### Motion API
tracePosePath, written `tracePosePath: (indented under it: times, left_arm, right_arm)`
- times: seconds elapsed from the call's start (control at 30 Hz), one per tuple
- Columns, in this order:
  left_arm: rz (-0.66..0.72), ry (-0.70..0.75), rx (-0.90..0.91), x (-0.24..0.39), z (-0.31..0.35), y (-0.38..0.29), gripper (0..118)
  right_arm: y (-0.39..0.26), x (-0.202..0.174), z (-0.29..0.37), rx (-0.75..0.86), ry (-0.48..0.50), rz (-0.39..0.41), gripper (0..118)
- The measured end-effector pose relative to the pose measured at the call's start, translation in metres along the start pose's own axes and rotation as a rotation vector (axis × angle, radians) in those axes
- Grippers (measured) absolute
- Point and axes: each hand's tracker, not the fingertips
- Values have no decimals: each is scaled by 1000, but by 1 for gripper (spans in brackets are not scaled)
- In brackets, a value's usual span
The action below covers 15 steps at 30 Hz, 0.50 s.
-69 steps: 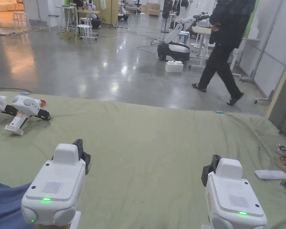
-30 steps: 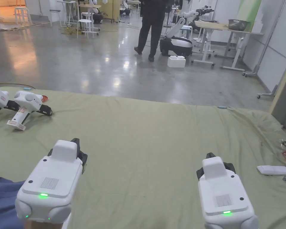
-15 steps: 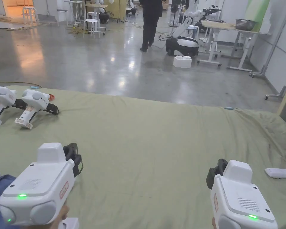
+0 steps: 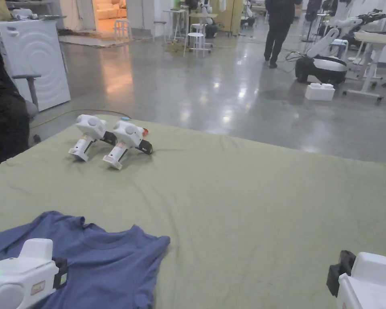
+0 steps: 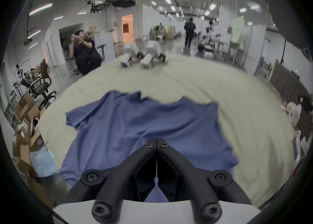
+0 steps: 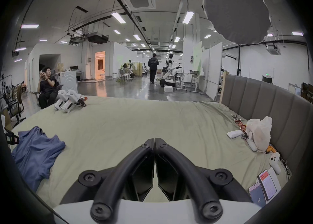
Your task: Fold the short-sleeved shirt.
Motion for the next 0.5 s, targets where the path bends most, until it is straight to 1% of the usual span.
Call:
tracePosePath:
  times: [0.07, 0.1, 0.13, 0.17, 0.2, 0.27, 0.3, 0.4, 0.43, 0.47, 0.5]
  left_arm:
    - [-6, 29, -57, -10, -10, -6, 1]
    - [20, 18, -60, -15, -13, -6, 4]
    - [63, -1, -76, -20, -17, -6, 10]
    - [107, -22, -91, -24, -21, -4, 33]
    - [131, -30, -90, -28, -26, -3, 60]
    - [127, -15, -89, -25, -39, -2, 107]
    - [125, -11, -98, -22, -45, -2, 112]
    - [99, -29, -171, -11, -61, -4, 111]
    - [96, -25, -217, -6, -68, -5, 106]
    - [93, -24, -259, -7, -76, -9, 87]
    - [84, -11, -295, -4, -81, -11, 85]
  right_arm:
    - [-5, -2, -2, -9, 6, 16, 0]
    - [-6, -4, -3, -12, 5, 21, 0]
    - [-7, -6, -3, -19, 5, 26, 0]
    - [-7, -6, -4, -27, 8, 26, 0]
    - [-8, -6, -5, -31, 8, 25, 0]
    - [-9, -9, -5, -44, 10, 28, 0]
    - [-10, -9, -5, -47, 12, 32, 0]
    - [-11, -11, -4, -55, 12, 54, 0]
    - [-12, -11, -4, -57, 11, 59, 0]
    - [-13, -11, -4, -61, 10, 63, 0]
    - [-14, -11, -4, -66, 10, 65, 0]
